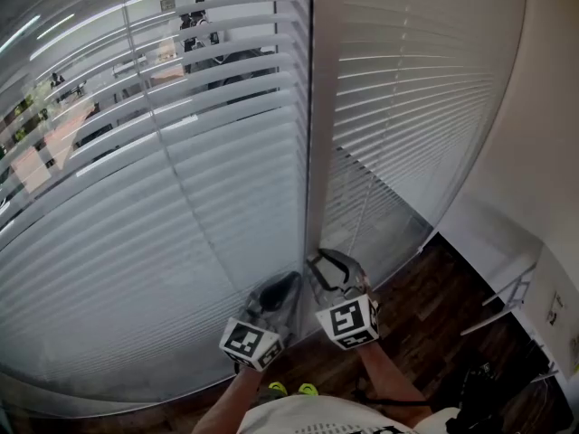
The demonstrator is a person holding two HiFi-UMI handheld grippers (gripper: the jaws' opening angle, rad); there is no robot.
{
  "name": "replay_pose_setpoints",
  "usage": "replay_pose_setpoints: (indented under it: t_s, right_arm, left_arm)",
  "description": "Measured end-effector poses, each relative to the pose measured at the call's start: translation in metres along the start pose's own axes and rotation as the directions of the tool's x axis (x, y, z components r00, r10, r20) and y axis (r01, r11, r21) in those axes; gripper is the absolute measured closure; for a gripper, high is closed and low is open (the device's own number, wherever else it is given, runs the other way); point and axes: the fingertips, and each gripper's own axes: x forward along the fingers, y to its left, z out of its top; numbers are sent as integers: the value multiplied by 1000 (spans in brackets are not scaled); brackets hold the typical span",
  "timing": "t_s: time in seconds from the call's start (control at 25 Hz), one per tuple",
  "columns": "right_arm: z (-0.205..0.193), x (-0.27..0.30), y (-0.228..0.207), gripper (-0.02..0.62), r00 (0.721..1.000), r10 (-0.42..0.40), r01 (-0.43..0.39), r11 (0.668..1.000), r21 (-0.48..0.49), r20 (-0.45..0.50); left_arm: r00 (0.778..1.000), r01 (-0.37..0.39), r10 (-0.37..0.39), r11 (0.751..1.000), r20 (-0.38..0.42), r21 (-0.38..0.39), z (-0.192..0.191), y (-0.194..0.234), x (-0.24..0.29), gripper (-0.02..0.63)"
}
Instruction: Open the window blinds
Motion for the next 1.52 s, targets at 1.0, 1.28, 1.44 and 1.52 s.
replay_pose_setpoints:
  t_s: [1.0, 1.28, 1.44, 1.52]
  right_arm:
    - [3, -4, 3, 466, 999, 4, -18, 935, 353, 41]
    - [4, -2, 0, 466, 1000, 5, -14, 938, 346, 28]
    - [5, 0, 0, 466, 1000, 15, -23, 938, 346, 27]
    - [3, -2, 1, 466, 1000, 9, -17, 940, 342, 27]
  left_arm:
    - [1000, 6, -6, 1000, 8, -16, 5, -3, -12, 612]
    - [1000, 9, -8, 1000, 9, -18, 9, 0, -11, 612]
    - [1000, 0, 0, 1000, 9, -24, 11, 1, -11, 612]
    - [1000, 5, -5, 1000, 13, -25, 8, 0, -12, 612]
